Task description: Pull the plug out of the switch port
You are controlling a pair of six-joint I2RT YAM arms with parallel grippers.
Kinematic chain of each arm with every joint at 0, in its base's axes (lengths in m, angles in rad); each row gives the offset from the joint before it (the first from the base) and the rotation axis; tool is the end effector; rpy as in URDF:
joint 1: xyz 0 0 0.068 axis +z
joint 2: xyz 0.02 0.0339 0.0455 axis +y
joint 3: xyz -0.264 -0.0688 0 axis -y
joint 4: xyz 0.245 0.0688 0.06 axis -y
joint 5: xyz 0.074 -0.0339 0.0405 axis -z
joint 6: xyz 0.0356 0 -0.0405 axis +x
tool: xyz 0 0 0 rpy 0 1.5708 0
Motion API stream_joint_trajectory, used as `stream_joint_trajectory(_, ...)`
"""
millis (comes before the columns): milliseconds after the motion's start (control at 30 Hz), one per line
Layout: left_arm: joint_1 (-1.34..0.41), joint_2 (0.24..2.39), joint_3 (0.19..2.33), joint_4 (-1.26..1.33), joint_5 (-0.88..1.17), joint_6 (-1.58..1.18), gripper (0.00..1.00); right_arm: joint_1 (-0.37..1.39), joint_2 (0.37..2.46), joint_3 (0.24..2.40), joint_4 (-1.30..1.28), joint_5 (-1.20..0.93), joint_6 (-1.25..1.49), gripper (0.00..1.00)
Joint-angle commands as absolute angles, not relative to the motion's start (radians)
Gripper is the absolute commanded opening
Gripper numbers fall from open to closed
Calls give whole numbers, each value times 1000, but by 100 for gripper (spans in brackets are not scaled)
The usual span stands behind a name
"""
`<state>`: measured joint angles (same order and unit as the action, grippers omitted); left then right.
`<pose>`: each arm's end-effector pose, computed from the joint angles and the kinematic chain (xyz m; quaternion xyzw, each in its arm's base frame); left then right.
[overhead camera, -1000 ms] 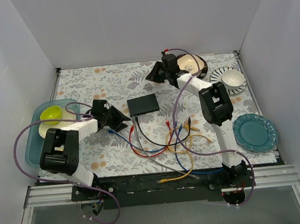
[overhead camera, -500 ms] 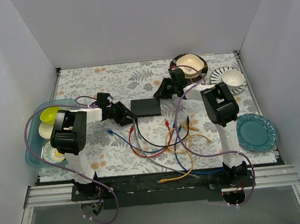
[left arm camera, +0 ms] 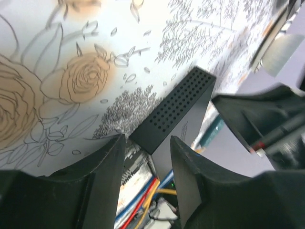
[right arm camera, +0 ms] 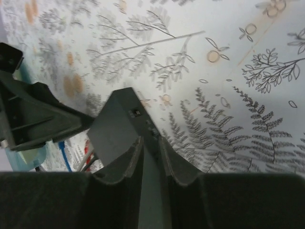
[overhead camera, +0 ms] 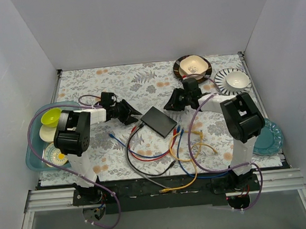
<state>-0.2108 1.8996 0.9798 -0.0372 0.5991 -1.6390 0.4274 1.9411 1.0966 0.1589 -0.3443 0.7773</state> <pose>0.3488 -0.0952 0.1203 0.5292 -0.7467 0.3998 0.0509 0.3648 0.1794 0.1482 0.0827 0.8895 0.3666 0.2600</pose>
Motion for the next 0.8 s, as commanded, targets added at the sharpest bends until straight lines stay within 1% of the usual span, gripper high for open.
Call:
stream_joint_trajectory(0, -212, 1801, 1017, -70, 442, -1621, 44, 433, 1772, 1150, 126, -285, 687, 27)
stream_joint_trajectory(33, -210, 1792, 1025, -78, 428, -1615, 44, 443, 1761, 1155, 120, -310, 671, 27)
stream_joint_trajectory(100, -212, 1783, 1026, -95, 426, -1591, 45, 456, 1741, 1122, 153, -350, 676, 23)
stream_joint_trajectory(133, -210, 1782, 1022, -94, 433, -1583, 45, 468, 1738, 1099, 181, -412, 699, 22)
stream_joint_trajectory(200, -210, 1778, 1008, -78, 460, -1568, 45, 482, 1755, 1059, 244, -496, 722, 18)
stream_joint_trajectory(267, -212, 1769, 971, -49, 500, -1566, 45, 511, 1788, 1049, 264, -534, 729, 15)
stream_joint_trajectory(433, -210, 1712, 902, 98, 574, -1598, 45, 575, 1873, 1089, 276, -624, 713, 14)
stream_joint_trajectory(533, -209, 1730, 910, 147, 647, -1611, 45, 584, 1920, 1104, 255, -629, 715, 14)
stream_joint_trajectory(767, -210, 1830, 976, 81, 690, -1540, 44, 569, 2020, 1134, 212, -607, 758, 13)
